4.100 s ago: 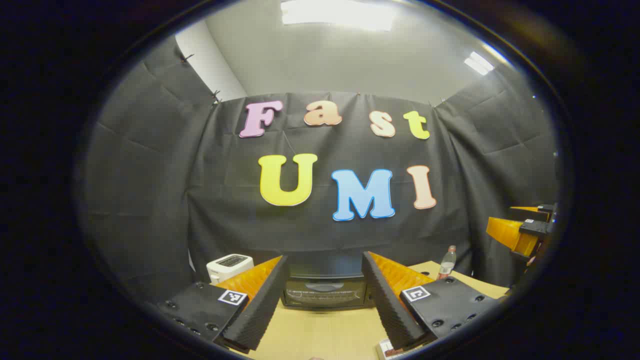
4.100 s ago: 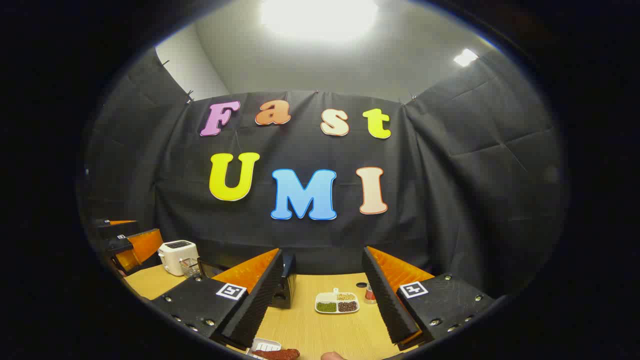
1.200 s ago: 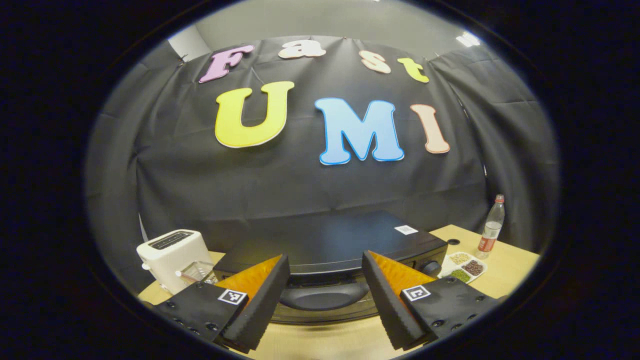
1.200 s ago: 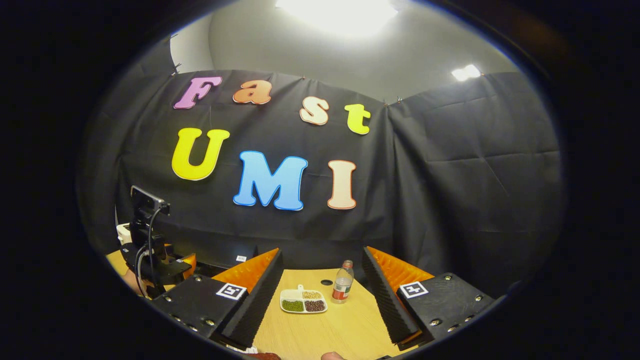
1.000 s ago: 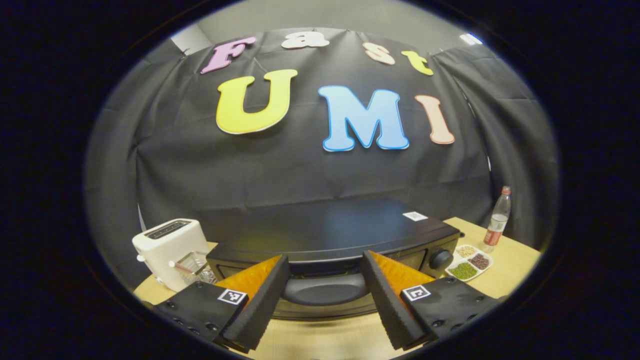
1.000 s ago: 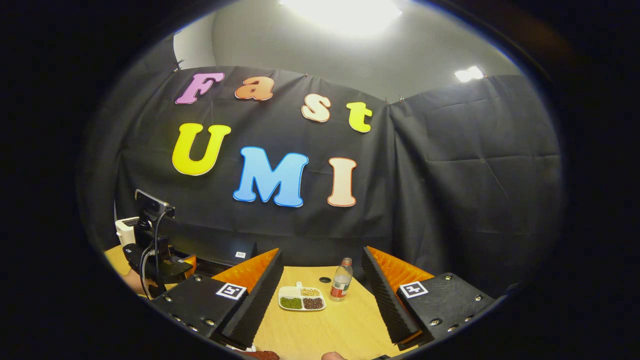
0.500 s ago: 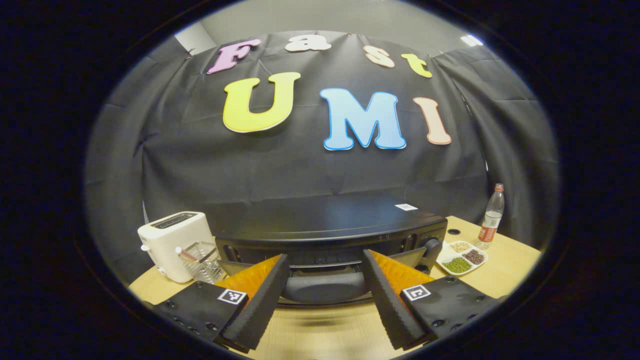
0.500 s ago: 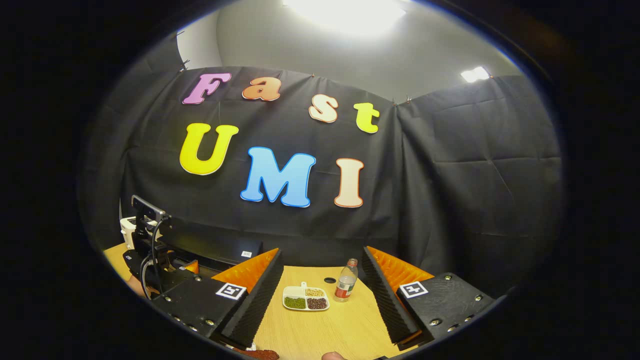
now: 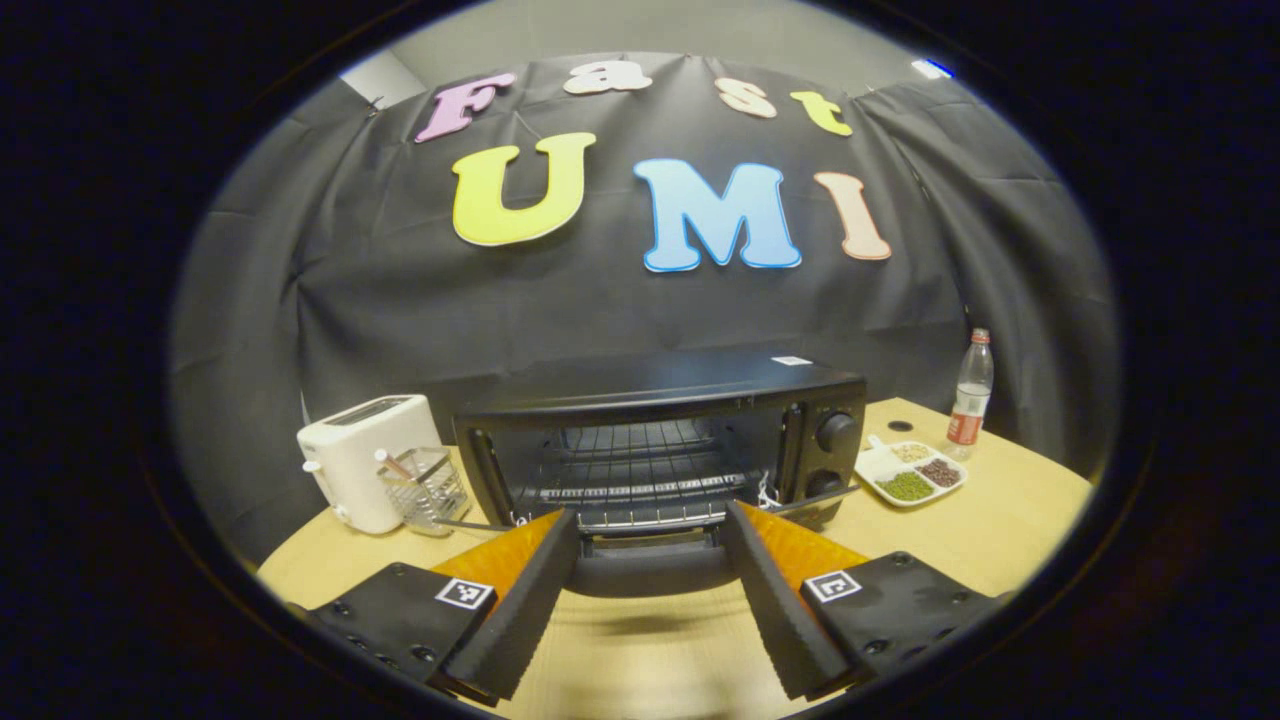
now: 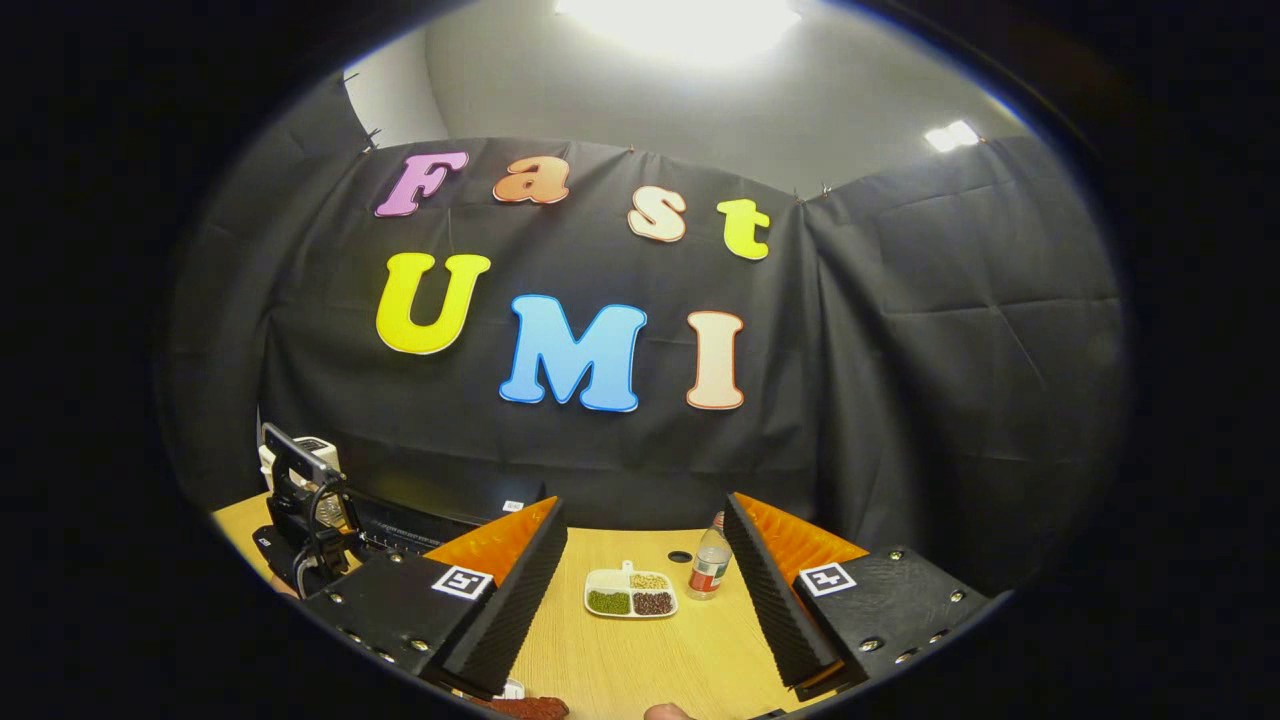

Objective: Open the electric oven with the left hand, put the food in, and close the electric oven.

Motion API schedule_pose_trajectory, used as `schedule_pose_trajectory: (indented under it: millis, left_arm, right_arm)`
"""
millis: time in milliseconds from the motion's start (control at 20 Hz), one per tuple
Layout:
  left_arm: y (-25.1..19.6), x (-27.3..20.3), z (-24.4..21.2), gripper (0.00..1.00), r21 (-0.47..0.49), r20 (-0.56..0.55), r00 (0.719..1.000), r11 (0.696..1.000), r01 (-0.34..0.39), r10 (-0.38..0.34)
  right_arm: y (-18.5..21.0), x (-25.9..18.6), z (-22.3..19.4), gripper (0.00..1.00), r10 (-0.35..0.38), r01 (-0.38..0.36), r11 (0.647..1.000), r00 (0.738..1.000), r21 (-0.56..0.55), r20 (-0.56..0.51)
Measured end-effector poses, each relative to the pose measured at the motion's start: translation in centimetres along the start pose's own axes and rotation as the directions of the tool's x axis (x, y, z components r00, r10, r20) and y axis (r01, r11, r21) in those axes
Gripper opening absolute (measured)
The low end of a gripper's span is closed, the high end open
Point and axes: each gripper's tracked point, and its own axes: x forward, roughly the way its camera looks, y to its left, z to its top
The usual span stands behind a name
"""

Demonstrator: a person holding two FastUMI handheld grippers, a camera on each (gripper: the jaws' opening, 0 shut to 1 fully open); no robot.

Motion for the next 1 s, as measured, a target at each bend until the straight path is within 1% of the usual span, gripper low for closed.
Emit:
schedule_pose_trajectory:
  millis: [50, 150, 200, 250, 350, 400, 450, 500, 550, 600, 650, 750, 800, 900, 1000]
  left_arm:
    - [-0.1, -0.2, -0.5, 0.96, 0.000, -0.009, 1.000, 1.000, -0.001, 0.001]
    - [-0.3, -0.8, -1.6, 1.00, 0.002, -0.026, 1.000, 1.000, -0.003, 0.003]
    - [-0.3, -1.1, -2.3, 0.97, 0.002, -0.038, 0.999, 1.000, -0.004, 0.004]
    - [-0.3, -1.4, -3.0, 0.92, -0.001, -0.053, 0.999, 1.000, -0.006, 0.006]
    - [-0.4, -1.7, -4.6, 0.97, -0.014, -0.090, 0.996, 1.000, -0.009, 0.008]
    - [-0.4, -1.9, -5.6, 0.97, -0.023, -0.110, 0.994, 1.000, -0.010, 0.008]
    - [-0.5, -2.1, -6.3, 1.00, -0.028, -0.125, 0.992, 1.000, -0.010, 0.007]
    - [-0.5, -2.3, -7.1, 0.98, -0.030, -0.138, 0.990, 0.999, -0.013, 0.009]
    - [-0.5, -2.5, -7.7, 1.00, -0.029, -0.147, 0.989, 0.999, -0.014, 0.010]
    - [-0.6, -2.5, -8.6, 0.98, -0.021, -0.161, 0.987, 1.000, -0.016, 0.012]
    - [-0.7, -2.7, -9.3, 1.00, -0.017, -0.177, 0.984, 1.000, -0.013, 0.010]
    - [-0.8, -3.6, -10.2, 0.96, 0.001, -0.193, 0.981, 1.000, -0.010, 0.010]
    - [-0.7, -4.2, -10.2, 1.00, 0.011, -0.187, 0.982, 1.000, -0.013, 0.014]
    - [-0.2, -6.1, -9.8, 0.99, 0.023, -0.180, 0.983, 0.999, -0.039, 0.043]
    - [0.3, -8.6, -8.1, 0.98, -0.005, -0.149, 0.986, 0.997, -0.075, 0.074]
  right_arm:
    - [0.1, -0.1, -0.1, 0.95, 0.003, -0.003, 1.000, 1.000, -0.002, -0.003]
    - [0.1, -0.4, -0.5, 0.95, 0.010, -0.010, 1.000, 1.000, -0.001, -0.012]
    - [0.1, -0.7, -0.7, 0.95, 0.014, -0.014, 1.000, 1.000, -0.002, -0.018]
    - [0.1, -0.8, -0.9, 0.95, 0.018, -0.018, 1.000, 1.000, -0.002, -0.024]
    - [-0.1, -1.1, -1.0, 0.95, 0.017, -0.017, 1.000, 0.999, -0.004, -0.028]
    - [-0.2, -1.2, -1.1, 0.95, 0.017, -0.017, 1.000, 0.999, 0.000, -0.029]
    - [-0.3, -1.5, -1.1, 0.95, 0.018, -0.018, 1.000, 0.999, 0.004, -0.032]
    - [-0.4, -1.6, -1.3, 0.95, 0.019, -0.019, 1.000, 0.999, 0.004, -0.034]
    - [-0.5, -1.8, -1.4, 0.95, 0.017, -0.017, 1.000, 0.999, -0.001, -0.036]
    - [-0.7, -2.1, -1.6, 0.95, 0.014, -0.014, 1.000, 0.999, -0.006, -0.038]
    - [-0.8, -2.2, -1.7, 0.95, 0.012, -0.012, 1.000, 0.999, -0.009, -0.040]
    - [-0.8, -2.4, -2.1, 0.95, 0.016, -0.016, 1.000, 0.999, -0.003, -0.043]
    - [-0.6, -2.7, -2.7, 0.95, 0.030, -0.030, 1.000, 0.998, 0.001, -0.052]
    - [-0.2, -3.2, -3.5, 0.96, 0.072, -0.072, 0.997, 0.995, 0.000, -0.066]
    - [0.1, -3.3, -4.0, 0.96, 0.119, -0.119, 0.993, 0.990, -0.002, -0.070]
